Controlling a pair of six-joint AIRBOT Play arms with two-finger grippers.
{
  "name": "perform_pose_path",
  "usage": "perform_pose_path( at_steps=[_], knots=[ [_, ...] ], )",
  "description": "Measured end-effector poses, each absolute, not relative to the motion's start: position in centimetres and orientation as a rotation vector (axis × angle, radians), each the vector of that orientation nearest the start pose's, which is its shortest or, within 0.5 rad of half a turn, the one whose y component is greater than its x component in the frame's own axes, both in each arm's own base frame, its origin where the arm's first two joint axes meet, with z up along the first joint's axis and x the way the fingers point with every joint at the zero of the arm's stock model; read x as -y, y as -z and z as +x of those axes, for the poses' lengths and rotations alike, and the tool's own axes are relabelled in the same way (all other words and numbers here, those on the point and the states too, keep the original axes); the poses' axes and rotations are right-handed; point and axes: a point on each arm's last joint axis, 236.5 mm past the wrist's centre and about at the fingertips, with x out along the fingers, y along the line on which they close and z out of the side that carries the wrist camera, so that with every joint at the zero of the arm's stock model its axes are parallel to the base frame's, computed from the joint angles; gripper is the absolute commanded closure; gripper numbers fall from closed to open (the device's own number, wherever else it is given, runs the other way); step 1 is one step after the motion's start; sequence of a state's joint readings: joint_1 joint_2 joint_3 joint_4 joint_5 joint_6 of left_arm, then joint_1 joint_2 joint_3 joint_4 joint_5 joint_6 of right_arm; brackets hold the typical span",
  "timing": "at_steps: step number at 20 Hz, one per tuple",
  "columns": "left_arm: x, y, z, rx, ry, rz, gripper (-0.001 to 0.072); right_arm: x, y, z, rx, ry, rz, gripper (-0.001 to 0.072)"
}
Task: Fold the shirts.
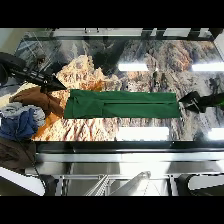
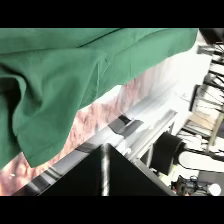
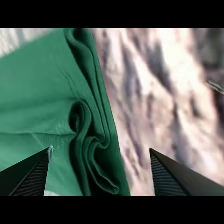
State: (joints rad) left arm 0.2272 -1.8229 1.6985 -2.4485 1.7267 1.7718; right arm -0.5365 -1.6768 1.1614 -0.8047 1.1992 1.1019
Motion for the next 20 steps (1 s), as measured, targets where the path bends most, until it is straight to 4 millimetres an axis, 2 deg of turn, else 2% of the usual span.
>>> perform_pose_path(
  at_steps=[2, 3, 5, 6, 7, 8, 9, 12, 15, 17, 20],
  knots=[
    [8.6, -4.6, 42.2, -1.507, 0.711, -0.712, 0.0685, 4.9, 9.2, 40.2, -1.301, -0.242, 0.841, 0.0034],
    [8.6, -5.0, 42.1, -1.505, 0.71, -0.703, 0.0685, 4.1, 9.4, 40.4, -1.308, -0.262, 0.863, 0.0081],
    [9.0, -5.3, 41.8, -1.509, 0.715, -0.686, 0.0685, 2.5, 9.8, 40.5, -1.332, -0.298, 0.893, 0.0118],
    [9.4, -5.4, 41.7, -1.511, 0.723, -0.676, 0.0685, 1.8, 10.1, 40.5, -1.344, -0.312, 0.899, 0.0273],
    [9.9, -5.5, 41.6, -1.514, 0.732, -0.666, 0.0684, 1.1, 10.6, 40.5, -1.359, -0.324, 0.898, 0.0471],
    [10.4, -5.5, 41.5, -1.517, 0.74, -0.655, 0.0684, 0.5, 11.0, 40.5, -1.375, -0.334, 0.896, 0.0632],
    [11.0, -5.5, 41.5, -1.516, 0.744, -0.643, 0.0684, 0.0, 11.3, 40.5, -1.384, -0.34, 0.887, 0.0693],
    [13.6, -5.4, 41.6, -1.506, 0.771, -0.602, 0.0684, -0.5, 11.0, 41.0, -1.379, -0.374, 0.85, 0.0694],
    [17.6, -4.3, 41.9, -1.503, 0.803, -0.557, 0.0684, 0.0, 8.8, 41.5, -1.351, -0.412, 0.825, 0.0694],
    [21.4, -2.2, 41.5, -1.534, 0.836, -0.524, 0.0683, 1.1, 7.3, 41.5, -1.334, -0.422, 0.808, 0.0694],
    [28.1, 2.2, 40.4, -1.583, 0.878, -0.475, 0.0677, 2.8, 5.7, 41.1, -1.316, -0.426, 0.817, 0.0694]
  ],
)
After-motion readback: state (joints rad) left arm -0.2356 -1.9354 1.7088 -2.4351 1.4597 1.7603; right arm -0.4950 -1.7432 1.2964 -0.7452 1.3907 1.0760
